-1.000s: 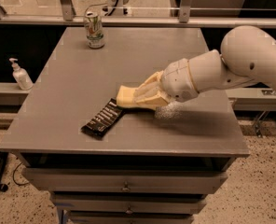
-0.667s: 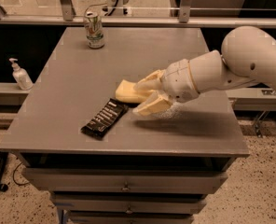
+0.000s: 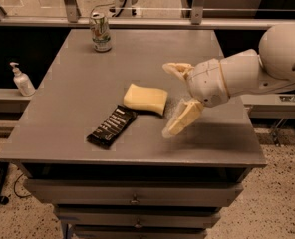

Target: Move sponge near rxbar chocolate

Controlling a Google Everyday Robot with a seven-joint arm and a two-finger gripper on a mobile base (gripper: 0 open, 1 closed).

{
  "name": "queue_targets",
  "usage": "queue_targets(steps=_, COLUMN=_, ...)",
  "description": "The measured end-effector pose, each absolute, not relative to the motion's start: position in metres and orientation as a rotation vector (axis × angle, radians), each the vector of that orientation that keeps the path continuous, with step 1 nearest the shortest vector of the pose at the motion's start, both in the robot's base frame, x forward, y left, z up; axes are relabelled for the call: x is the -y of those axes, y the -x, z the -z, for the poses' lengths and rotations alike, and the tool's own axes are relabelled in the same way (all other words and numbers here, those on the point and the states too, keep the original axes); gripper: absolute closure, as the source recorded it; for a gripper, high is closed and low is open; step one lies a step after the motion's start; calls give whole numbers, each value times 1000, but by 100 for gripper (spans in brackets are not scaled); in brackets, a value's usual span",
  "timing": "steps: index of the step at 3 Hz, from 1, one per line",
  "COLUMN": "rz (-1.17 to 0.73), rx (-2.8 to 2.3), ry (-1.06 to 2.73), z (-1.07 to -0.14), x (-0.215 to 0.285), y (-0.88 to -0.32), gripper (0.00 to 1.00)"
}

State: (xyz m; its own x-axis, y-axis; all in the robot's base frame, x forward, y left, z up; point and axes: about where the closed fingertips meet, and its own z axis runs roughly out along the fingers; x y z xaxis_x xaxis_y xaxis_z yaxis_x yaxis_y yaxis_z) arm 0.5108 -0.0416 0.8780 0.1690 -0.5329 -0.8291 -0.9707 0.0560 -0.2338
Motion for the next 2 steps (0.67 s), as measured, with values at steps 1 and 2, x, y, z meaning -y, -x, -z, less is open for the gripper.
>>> queue_targets(steps=1, rz=-655, rx=-1497, ry=1525, z=-896, x=88, y=-513, gripper=0)
queue_targets(steps=2, rz=-644, rx=-1529, ry=1446, z=-917, x=148, y=-521, gripper=0)
